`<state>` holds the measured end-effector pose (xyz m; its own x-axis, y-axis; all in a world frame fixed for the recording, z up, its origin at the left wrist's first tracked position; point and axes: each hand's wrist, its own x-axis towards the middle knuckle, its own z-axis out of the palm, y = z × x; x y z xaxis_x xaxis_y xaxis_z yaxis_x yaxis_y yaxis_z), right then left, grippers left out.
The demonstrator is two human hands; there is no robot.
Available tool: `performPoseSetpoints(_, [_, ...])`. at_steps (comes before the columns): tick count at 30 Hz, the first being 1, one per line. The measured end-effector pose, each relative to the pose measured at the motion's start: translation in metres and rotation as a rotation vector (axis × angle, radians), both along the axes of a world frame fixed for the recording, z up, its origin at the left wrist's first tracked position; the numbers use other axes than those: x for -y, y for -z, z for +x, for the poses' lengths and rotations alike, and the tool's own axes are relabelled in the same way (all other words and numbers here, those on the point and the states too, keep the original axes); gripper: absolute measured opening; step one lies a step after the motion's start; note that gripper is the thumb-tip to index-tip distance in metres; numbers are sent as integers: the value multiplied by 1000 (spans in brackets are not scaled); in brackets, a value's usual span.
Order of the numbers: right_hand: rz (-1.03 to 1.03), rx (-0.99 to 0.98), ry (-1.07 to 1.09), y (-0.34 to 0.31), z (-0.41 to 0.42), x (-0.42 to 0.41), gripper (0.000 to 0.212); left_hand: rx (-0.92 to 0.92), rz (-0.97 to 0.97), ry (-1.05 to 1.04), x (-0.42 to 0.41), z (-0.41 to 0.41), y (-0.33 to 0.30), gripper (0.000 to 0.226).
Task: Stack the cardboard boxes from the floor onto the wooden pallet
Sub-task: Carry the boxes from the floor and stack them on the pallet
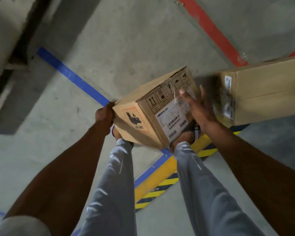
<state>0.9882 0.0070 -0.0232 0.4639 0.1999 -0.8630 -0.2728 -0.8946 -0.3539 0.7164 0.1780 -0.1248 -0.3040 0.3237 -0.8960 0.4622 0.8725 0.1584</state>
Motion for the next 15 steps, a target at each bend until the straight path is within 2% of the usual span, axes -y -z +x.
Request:
performPoseSetpoints(1, [-1,-131,65,8,11,2,88,1,-9,-11,1,0,-1,25])
performPoseSetpoints(3, [-17,-235,43,15,30,0,80,-3,-38,-58,1,0,-9,25])
performPoseSetpoints(6, [-47,-188,-25,-17,45,-4,68,40,-80,-88,-1,8,-48,29])
performPoseSetpoints(8, [-79,-145,-30,-61,52,-11,77,65,-87,-93,-9,11,-92,32])
performPoseSetpoints(10, [-72,-119,56,-116,59,-22,81,107,-79,-105,-24,14,-151,37])
performPoseSetpoints(13, [-38,-87,87,-234,63,-61,47,204,-62,-137,-59,18,-264,44])
performPoseSetpoints(15, [-22,-47,80,-312,60,-91,36,271,4,-175,-85,13,-345,42])
